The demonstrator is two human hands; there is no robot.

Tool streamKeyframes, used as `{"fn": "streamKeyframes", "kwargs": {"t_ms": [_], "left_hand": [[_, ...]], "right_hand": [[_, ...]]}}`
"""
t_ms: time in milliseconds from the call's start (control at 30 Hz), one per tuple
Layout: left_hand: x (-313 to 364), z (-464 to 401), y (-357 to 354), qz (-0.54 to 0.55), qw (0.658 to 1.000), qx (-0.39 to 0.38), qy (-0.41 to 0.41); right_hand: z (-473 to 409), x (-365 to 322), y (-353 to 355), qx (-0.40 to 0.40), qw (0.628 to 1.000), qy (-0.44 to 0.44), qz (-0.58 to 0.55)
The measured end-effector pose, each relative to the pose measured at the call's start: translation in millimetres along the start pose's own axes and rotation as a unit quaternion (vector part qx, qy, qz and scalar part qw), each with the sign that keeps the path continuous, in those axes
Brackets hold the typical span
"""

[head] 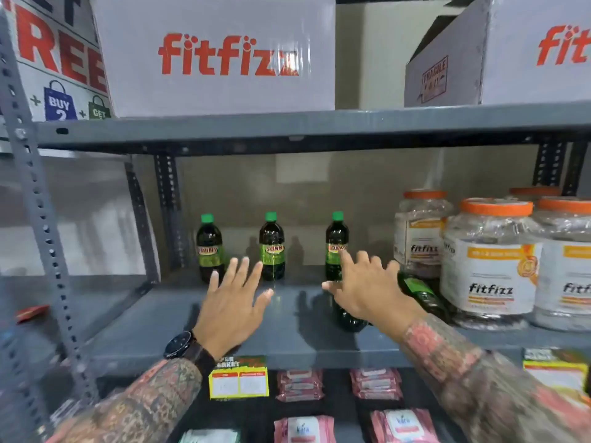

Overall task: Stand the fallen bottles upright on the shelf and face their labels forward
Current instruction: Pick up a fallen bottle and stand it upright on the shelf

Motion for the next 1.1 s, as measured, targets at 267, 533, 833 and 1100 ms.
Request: {"fn": "streamKeyframes", "kwargs": {"t_ms": [267,533,833,1100], "left_hand": [[-16.9,-3.0,-81.1,0.014,0.966,-0.250,0.056],[-52.0,-7.4,-85.2,0.028,0.963,-0.258,0.073],[-137.9,-4.1,-72.5,0.025,0.960,-0.249,0.129],[-140.2,-6.4,-76.6,0.006,0.965,-0.228,0.131]], "right_hand": [[-33.9,0.9,-37.8,-0.093,0.994,-0.061,0.022],[-44.2,-36.0,-42.9,-0.059,0.996,-0.026,-0.054],[-62.7,-150.2,-44.5,-0.072,0.984,0.077,-0.140],[-77.4,-182.8,-57.8,-0.087,0.987,0.023,-0.130]]}}
Point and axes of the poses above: each hand's wrist, its own z-axis away from the middle knuckle, its own y-axis out of the back of the hand, x = y × z, the point moved 9 cm from there along -z, towards the middle knuckle, and after that the axes turned 11 degrees about y, right-handed, at the moved point
